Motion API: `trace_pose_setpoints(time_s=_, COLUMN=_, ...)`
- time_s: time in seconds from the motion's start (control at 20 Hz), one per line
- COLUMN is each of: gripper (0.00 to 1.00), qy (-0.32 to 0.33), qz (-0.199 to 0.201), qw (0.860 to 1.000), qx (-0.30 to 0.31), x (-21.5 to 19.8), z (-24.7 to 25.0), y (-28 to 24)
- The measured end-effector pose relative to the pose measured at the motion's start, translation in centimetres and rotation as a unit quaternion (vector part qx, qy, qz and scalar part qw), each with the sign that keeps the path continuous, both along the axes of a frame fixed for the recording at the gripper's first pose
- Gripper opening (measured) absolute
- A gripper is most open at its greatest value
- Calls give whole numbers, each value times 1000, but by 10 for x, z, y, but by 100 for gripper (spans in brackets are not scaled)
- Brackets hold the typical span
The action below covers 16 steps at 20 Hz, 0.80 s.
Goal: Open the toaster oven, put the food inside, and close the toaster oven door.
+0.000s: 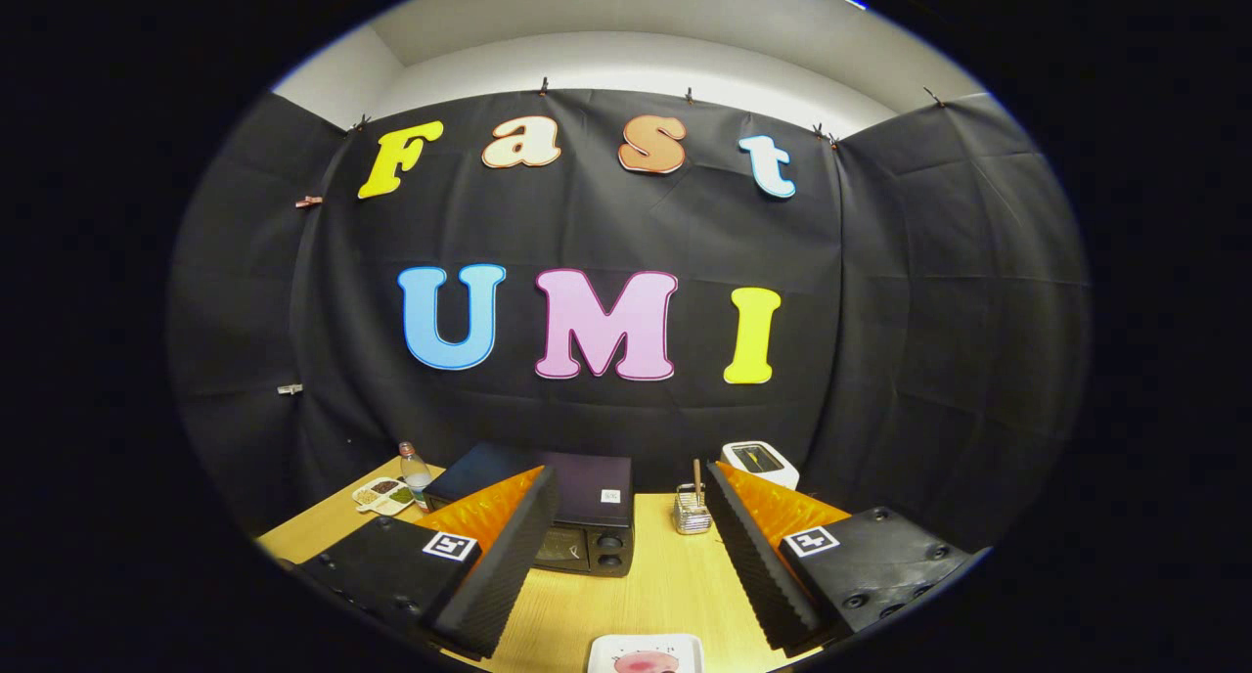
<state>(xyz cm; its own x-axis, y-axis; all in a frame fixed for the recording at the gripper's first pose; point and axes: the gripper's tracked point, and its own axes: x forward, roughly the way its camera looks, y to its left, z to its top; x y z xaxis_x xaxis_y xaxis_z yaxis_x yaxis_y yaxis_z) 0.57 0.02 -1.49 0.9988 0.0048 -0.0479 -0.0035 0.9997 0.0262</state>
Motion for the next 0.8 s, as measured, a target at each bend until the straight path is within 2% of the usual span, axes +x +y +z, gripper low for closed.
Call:
trace_pose_setpoints(time_s=0.4, gripper=98, qy=5, qz=15, qw=1000, qx=1, x=31, z=-7, y=24)
trace_pose_setpoints(time_s=0.8, gripper=98, qy=33, qz=34, qw=999, qx=-15, x=89, z=-47, y=76)
